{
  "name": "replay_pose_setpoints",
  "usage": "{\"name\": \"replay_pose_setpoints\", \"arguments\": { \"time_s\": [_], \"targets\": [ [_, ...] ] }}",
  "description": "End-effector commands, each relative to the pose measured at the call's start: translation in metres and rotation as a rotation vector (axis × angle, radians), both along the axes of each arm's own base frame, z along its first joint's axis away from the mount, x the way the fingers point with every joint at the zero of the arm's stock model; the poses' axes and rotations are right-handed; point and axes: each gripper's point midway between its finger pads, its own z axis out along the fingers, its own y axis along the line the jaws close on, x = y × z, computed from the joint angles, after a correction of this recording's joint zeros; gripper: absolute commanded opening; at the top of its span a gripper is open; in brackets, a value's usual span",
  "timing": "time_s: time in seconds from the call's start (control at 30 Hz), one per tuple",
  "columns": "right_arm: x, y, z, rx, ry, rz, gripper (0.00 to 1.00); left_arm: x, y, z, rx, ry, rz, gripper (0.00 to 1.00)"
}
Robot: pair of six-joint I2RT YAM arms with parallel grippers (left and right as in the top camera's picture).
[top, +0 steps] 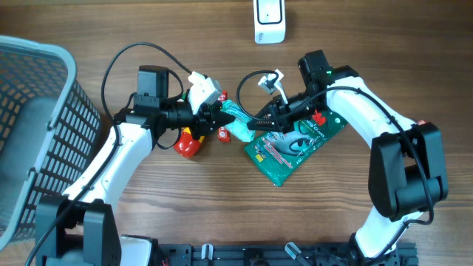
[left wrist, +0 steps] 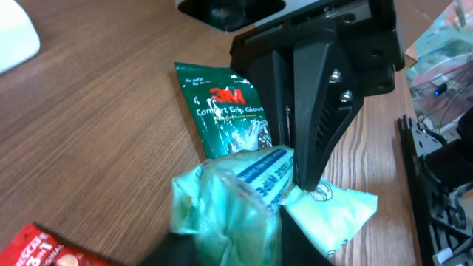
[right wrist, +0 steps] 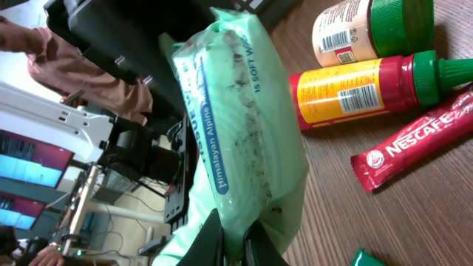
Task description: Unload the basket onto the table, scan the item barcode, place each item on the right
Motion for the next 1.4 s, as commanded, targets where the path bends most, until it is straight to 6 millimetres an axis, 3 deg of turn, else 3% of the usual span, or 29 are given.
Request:
{"name": "replay_pose_setpoints", "arguments": {
  "time_s": [0.0,0.03,0.13,0.17,0.23,0.3,0.43,0.53,0.63,0.73,0.9,0.97,1.1,1.23,1.37],
  "targets": [
    [-0.003,0.004,0.017,0.06,-0.041,0.019,0.04,0.002,0.0,-0.001,-0.005,-0.005,-0.003,0.04],
    [-0.002,0.004,0.017,0.059,-0.035,0.017,0.05,0.001,-0.001,0.001,-0.016,-0.006,-0.011,0.04],
    [0.002,-0.003,0.01,-0.052,-0.022,-0.024,0.22,0.006,0.001,0.0,-0.021,0.068,0.052,0.04],
    [0.004,-0.008,0.009,-0.113,-0.051,-0.044,0.33,0.013,0.004,-0.001,-0.021,0.131,0.125,0.04],
    [0.012,-0.017,0.025,-0.198,-0.156,-0.103,0.4,0.024,0.007,-0.002,-0.031,0.218,0.227,0.04],
    [0.025,-0.033,0.051,-0.302,-0.304,-0.212,0.59,0.032,0.009,0.001,-0.06,0.281,0.3,0.04],
    [0.032,-0.06,0.067,-0.46,-0.427,-0.33,0.74,0.051,0.015,0.005,-0.164,0.517,0.532,0.04],
    [0.032,-0.058,0.058,-0.457,-0.434,-0.324,0.78,0.053,0.015,0.016,-0.264,0.696,0.628,0.04],
    [0.038,-0.044,0.058,-0.421,-0.506,-0.313,0.8,0.051,0.015,0.029,-0.317,0.767,0.662,0.04],
    [0.047,-0.023,0.061,-0.372,-0.637,-0.292,0.81,0.048,0.014,0.039,-0.367,0.849,0.694,0.04],
    [0.07,-0.015,0.068,-0.336,-0.943,-0.251,0.84,0.042,0.015,0.043,-0.409,0.97,0.679,0.04],
    [0.063,-0.008,0.071,-0.29,-1.049,-0.149,0.88,0.041,0.016,0.044,-0.413,0.981,0.669,0.04],
    [0.049,0.01,0.064,-0.147,-1.101,-0.003,0.9,0.038,0.015,0.044,-0.419,1.016,0.66,0.04],
    [0.044,0.023,0.081,-0.006,-1.158,0.032,0.89,0.034,0.016,0.04,-0.405,1.045,0.67,0.04],
    [0.041,0.021,0.086,0.038,-1.104,0.016,0.79,0.034,0.016,0.039,-0.404,1.041,0.669,0.04]
  ]
}}
